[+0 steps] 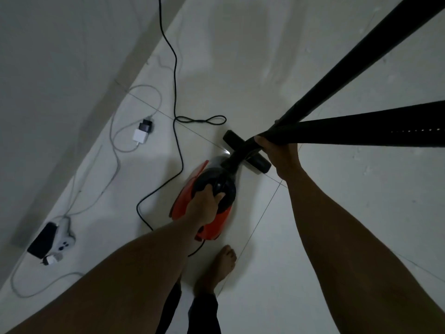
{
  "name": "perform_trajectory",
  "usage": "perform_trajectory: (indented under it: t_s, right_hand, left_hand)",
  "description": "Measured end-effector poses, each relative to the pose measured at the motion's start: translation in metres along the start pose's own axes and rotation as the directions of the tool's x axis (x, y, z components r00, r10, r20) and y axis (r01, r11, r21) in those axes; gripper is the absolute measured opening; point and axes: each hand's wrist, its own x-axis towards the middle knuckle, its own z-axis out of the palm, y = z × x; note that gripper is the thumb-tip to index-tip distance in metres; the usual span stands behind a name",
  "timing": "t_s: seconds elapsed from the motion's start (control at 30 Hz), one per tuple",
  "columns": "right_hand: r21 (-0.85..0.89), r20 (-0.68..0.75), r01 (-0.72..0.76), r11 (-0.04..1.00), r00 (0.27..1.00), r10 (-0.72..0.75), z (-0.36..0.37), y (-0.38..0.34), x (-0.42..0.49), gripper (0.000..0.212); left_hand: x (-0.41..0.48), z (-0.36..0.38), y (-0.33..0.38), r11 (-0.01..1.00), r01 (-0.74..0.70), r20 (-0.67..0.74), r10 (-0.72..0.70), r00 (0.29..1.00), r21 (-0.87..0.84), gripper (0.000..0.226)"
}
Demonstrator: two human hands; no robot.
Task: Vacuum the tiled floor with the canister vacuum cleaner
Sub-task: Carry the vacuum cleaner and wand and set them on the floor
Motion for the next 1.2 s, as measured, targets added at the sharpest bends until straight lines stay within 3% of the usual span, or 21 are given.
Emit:
perform_trajectory:
  t_s: [0.13,0.37,0.5,0.57,0.63,0.7,0.8,1.0,1.2]
  right_hand:
    - [0.02,-0.009,-0.017,1.0,1.0,0.017,-0.001,0.02,0.007,0.057]
    - [-0.034,0.006,0.013,0.999,1.0,-0.013,0.009,0.042,0.01,0.059]
    - [-0.059,0.018,0.03,0.998,0.999,-0.029,0.012,0.045,0.013,0.065]
    - [-0.051,0.022,0.033,0.998,0.999,-0.032,0.013,0.047,0.013,0.065]
    - [-0.043,0.018,0.03,0.999,0.999,-0.03,0.013,0.049,0.012,0.06]
    - [-0.043,0.02,0.021,0.999,1.0,-0.02,0.015,0.053,0.012,0.049]
    - [-0.056,0.0,0.04,0.998,0.999,-0.04,0.017,0.059,0.012,0.042]
    - [-0.054,-0.021,0.074,0.996,0.997,-0.075,0.017,0.065,0.011,0.045]
    - [-0.055,-0.048,0.101,0.993,0.993,-0.104,0.019,0.074,0.011,0.049]
  left_hand:
    - [0.01,0.017,-0.009,1.0,0.003,0.003,-0.003,1.0,-0.019,0.033]
    - [0.025,0.033,-0.035,1.0,0.003,0.013,-0.003,1.0,0.019,0.035]
    - [0.022,0.029,-0.059,0.974,-0.203,0.028,0.201,0.979,0.103,0.059]
    - [0.018,0.022,-0.077,0.846,-0.351,-0.005,0.385,0.923,0.4,0.091]
    - [0.02,0.01,-0.088,0.669,-0.438,0.071,0.501,0.863,0.601,0.123]
    - [0.028,0.004,-0.095,0.562,-0.475,0.143,0.533,0.834,0.677,0.139]
    - [0.034,0.013,-0.104,0.535,-0.462,0.18,0.496,0.85,0.707,0.151]
    - [0.035,0.038,-0.116,0.572,-0.409,0.086,0.506,0.858,0.711,0.152]
    - [0.043,0.038,-0.128,0.493,-0.455,0.146,0.543,0.827,0.742,0.125]
